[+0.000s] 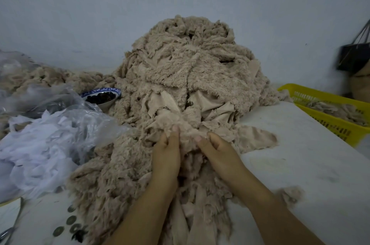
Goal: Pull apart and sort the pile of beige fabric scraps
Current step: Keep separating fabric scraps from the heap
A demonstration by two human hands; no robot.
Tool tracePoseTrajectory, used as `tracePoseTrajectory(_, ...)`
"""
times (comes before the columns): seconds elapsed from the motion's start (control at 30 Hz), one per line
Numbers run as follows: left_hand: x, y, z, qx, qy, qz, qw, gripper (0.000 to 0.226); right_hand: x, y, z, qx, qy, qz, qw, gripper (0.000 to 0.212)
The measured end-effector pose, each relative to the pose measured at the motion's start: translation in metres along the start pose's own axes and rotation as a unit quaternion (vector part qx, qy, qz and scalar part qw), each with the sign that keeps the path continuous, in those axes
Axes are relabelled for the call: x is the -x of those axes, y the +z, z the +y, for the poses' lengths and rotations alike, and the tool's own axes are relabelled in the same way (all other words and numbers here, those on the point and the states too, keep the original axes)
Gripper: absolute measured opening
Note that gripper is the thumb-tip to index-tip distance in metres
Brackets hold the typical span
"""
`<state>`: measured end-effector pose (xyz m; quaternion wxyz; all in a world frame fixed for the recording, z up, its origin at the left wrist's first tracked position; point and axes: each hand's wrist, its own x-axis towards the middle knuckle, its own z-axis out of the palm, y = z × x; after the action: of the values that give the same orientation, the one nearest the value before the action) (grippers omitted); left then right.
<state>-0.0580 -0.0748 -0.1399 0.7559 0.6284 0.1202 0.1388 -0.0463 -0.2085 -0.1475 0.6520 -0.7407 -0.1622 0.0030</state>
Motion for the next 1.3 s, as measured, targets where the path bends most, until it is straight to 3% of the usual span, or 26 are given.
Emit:
tracePoseTrajectory(0.1, -0.006, -0.003, 0.001, 0.065, -0.047, 0.05, 0.996, 0.035, 0.001, 0.001, -0.008, -0.052, 0.012, 0.012, 0.998, 0.045)
tracePoseTrajectory(0.17, -0.006, -0.001, 0.005, 0.119, -0.078, 0.06, 0.988, 0.035, 0.0, 0.004, -0.014, -0.16, 0.035, 0.02, 0.986, 0.043)
tracePoseTrajectory(0.3, -0.017, -0.015, 0.017, 0.214, -0.122, 0.072, 0.967, 0.045, -0.01, -0.022, -0.02, -0.377, 0.06, 0.156, 0.911, 0.054)
tracePoseTrajectory(0.37, -0.02, -0.024, 0.018, 0.244, -0.129, 0.052, 0.96, 0.05, -0.012, -0.041, -0.017, -0.41, 0.058, 0.209, 0.886, 0.046)
tracePoseTrajectory(0.4, -0.02, -0.025, 0.017, 0.254, -0.129, 0.035, 0.958, 0.049, -0.012, -0.045, -0.015, -0.383, 0.05, 0.217, 0.897, 0.045)
tracePoseTrajectory(0.47, -0.016, -0.021, 0.015, 0.272, -0.117, -0.027, 0.955, 0.038, -0.01, -0.042, -0.007, -0.232, 0.034, 0.191, 0.953, 0.041)
tracePoseTrajectory(0.53, -0.01, -0.014, 0.014, 0.306, -0.113, -0.099, 0.94, 0.045, -0.005, -0.029, -0.005, 0.004, 0.001, 0.119, 0.993, 0.011)
tracePoseTrajectory(0.57, -0.008, -0.012, 0.014, 0.319, -0.117, -0.126, 0.932, 0.052, -0.003, -0.024, -0.004, 0.09, -0.024, 0.072, 0.993, 0.013)
tracePoseTrajectory(0.67, -0.007, -0.011, 0.011, 0.313, -0.129, -0.172, 0.925, 0.055, -0.001, -0.01, 0.0, 0.247, -0.117, -0.005, 0.962, 0.058)
tracePoseTrajectory(0.77, -0.003, -0.01, 0.008, 0.205, -0.107, -0.203, 0.952, 0.033, -0.001, 0.003, -0.004, 0.313, -0.207, 0.019, 0.927, 0.053)
tracePoseTrajectory(0.87, 0.0, -0.008, 0.008, 0.085, -0.104, -0.199, 0.971, 0.034, -0.004, 0.0, -0.005, 0.276, -0.224, 0.091, 0.93, 0.032)
tracePoseTrajectory(0.93, 0.001, -0.008, 0.012, 0.082, -0.123, -0.23, 0.962, 0.041, -0.001, -0.003, -0.007, 0.211, -0.161, 0.094, 0.96, 0.019)
tracePoseTrajectory(1.03, 0.0, -0.012, 0.017, 0.149, -0.15, -0.29, 0.933, 0.035, 0.0, -0.001, -0.007, 0.118, -0.058, 0.095, 0.987, 0.022)
tracePoseTrajectory(1.13, 0.001, -0.014, 0.018, 0.138, -0.184, -0.333, 0.915, 0.038, 0.0, 0.002, -0.005, 0.043, 0.0, 0.12, 0.992, 0.023)
tracePoseTrajectory(1.3, 0.005, -0.011, 0.019, 0.133, -0.176, -0.342, 0.914, 0.033, -0.006, 0.002, -0.011, -0.116, 0.076, 0.203, 0.969, 0.038)
